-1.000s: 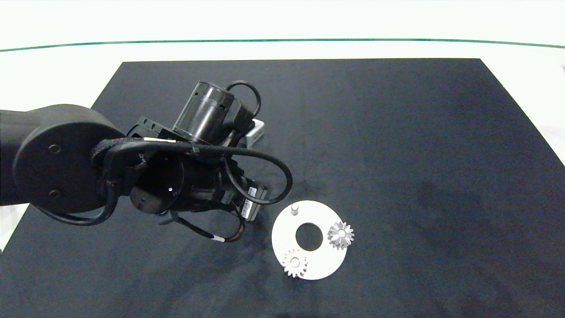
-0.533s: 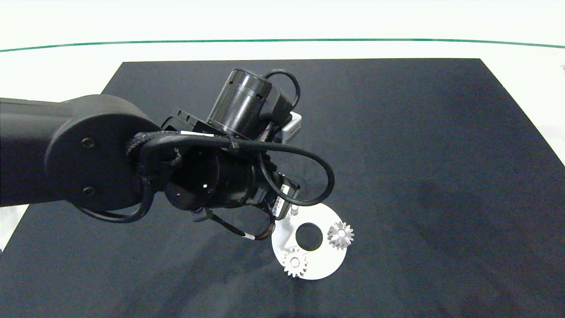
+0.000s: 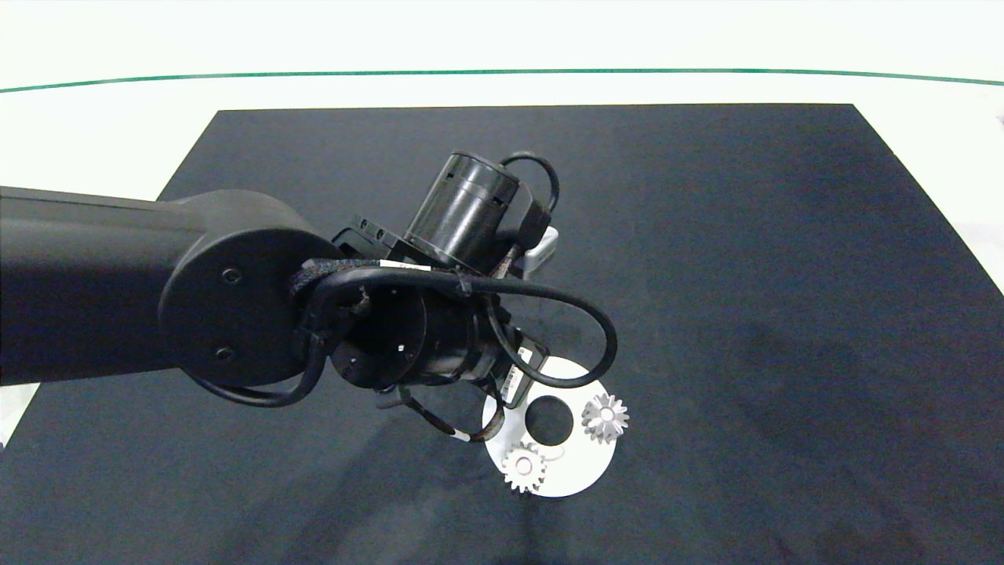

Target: Install three planetary gears onto the carrier pins

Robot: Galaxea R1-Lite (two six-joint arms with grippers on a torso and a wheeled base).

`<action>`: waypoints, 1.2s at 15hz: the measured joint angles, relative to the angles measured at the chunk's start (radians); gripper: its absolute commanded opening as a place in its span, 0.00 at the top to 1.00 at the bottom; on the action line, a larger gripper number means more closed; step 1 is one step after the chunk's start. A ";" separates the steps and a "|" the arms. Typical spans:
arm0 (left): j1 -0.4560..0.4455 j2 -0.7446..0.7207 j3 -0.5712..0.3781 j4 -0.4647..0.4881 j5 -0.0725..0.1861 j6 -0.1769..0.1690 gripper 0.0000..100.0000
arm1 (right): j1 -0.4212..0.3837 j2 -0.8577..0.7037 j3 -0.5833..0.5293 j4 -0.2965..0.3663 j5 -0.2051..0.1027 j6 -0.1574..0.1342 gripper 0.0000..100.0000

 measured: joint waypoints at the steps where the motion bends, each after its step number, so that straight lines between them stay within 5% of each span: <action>1: -0.006 0.003 0.000 0.012 0.001 0.000 0.81 | 0.000 0.000 0.000 0.000 0.000 -0.001 0.00; 18: -0.010 0.068 -0.036 0.011 0.007 0.024 0.81 | 0.000 -0.016 -0.003 -0.002 -0.001 -0.013 0.00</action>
